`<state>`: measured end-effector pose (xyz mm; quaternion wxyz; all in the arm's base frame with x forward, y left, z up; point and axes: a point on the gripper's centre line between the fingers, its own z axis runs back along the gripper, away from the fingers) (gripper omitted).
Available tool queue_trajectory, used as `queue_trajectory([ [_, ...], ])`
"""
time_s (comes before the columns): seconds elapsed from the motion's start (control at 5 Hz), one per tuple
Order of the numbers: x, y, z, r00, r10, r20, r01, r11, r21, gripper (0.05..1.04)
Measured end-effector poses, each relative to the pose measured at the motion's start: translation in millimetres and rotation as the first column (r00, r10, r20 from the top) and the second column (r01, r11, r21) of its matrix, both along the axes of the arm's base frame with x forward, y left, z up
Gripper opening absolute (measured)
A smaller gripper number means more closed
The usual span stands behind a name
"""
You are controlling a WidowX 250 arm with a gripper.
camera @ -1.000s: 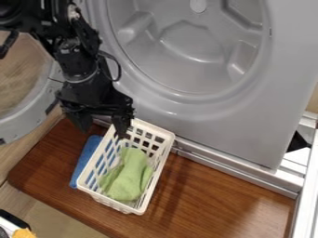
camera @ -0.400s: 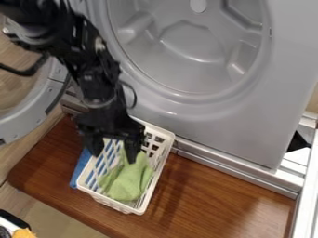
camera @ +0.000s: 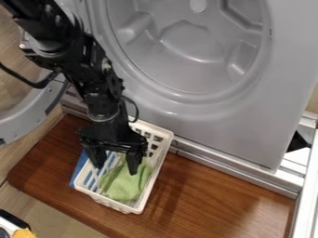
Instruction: Put the green cloth inside the washing machine
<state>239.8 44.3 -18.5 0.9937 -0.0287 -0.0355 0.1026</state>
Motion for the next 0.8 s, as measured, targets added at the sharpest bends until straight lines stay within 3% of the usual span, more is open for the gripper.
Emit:
queue_trajectory([
  [0.4, 3, -2, -6.1, 1.000, 0.009, -0.008, -0.009, 1.000, 0.009, 1.000],
  [0.8, -1, 4, -28.0, 0.998, 0.032, -0.058, -0.032, 0.999, 0.013, 0.962],
])
